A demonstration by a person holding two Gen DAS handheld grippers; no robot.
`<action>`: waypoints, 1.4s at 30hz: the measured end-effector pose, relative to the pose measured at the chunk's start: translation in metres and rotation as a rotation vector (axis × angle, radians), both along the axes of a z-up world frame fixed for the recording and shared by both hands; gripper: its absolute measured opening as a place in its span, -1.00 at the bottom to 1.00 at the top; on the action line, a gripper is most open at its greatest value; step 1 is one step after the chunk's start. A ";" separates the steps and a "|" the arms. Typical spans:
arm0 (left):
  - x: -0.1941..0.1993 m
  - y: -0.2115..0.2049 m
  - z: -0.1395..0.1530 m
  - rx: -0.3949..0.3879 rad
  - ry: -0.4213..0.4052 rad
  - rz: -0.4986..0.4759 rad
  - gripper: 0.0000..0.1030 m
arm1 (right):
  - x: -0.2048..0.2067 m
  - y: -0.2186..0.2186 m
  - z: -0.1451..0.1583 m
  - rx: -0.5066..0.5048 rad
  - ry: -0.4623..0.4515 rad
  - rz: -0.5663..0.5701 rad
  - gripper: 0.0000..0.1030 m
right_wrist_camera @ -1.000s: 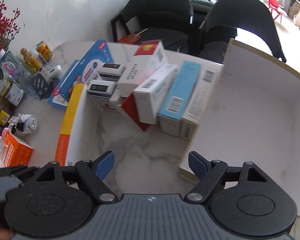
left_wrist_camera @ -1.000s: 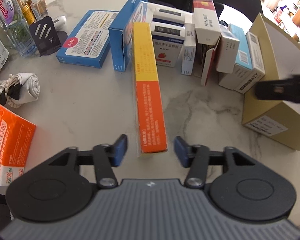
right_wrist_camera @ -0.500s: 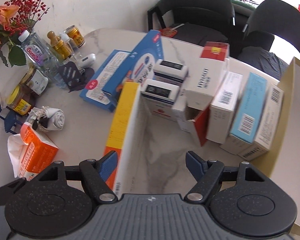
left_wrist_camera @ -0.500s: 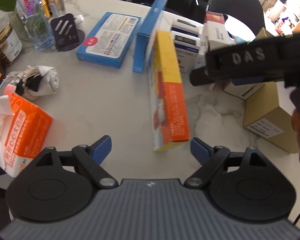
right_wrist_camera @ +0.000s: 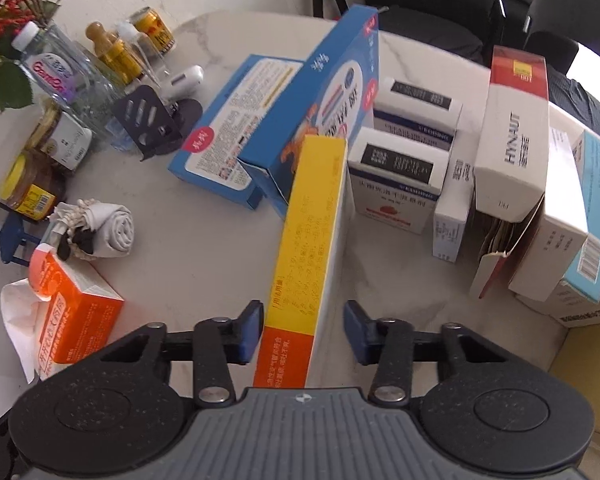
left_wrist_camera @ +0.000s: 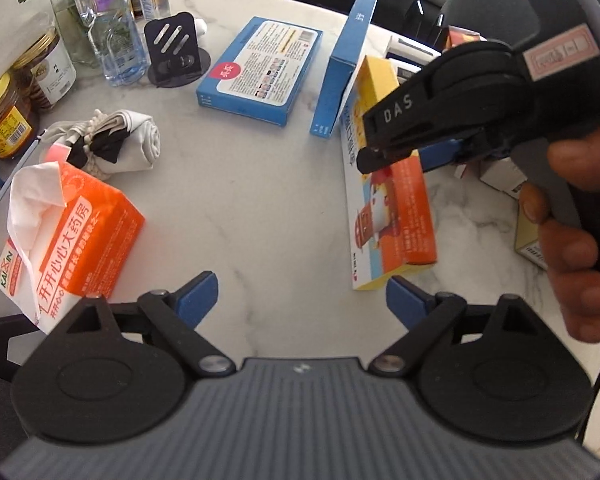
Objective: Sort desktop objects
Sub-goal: 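Carry the orange-and-yellow box with the right tool into the shoe box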
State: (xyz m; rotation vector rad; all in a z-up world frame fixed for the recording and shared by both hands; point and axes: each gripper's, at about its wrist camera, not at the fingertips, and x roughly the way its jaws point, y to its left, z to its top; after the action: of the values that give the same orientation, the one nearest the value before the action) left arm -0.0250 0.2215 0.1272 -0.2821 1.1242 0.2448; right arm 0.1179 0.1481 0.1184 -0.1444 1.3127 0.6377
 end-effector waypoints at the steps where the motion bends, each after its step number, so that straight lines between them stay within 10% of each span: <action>1: -0.001 0.000 0.000 0.004 0.000 -0.003 0.80 | -0.001 -0.002 -0.002 0.002 0.004 -0.012 -0.29; 23: -0.009 -0.012 0.010 -0.011 -0.009 -0.123 0.80 | -0.011 -0.032 0.031 0.069 0.060 -0.119 -0.47; 42: 0.030 -0.032 0.033 -0.019 -0.062 -0.247 0.87 | 0.018 -0.154 0.146 0.342 -0.135 -0.379 -0.47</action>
State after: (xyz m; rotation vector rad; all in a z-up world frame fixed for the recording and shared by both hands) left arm 0.0047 0.1893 0.1597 -0.1639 1.0883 0.0063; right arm 0.1358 -0.0061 0.2641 0.3292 1.0461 0.5080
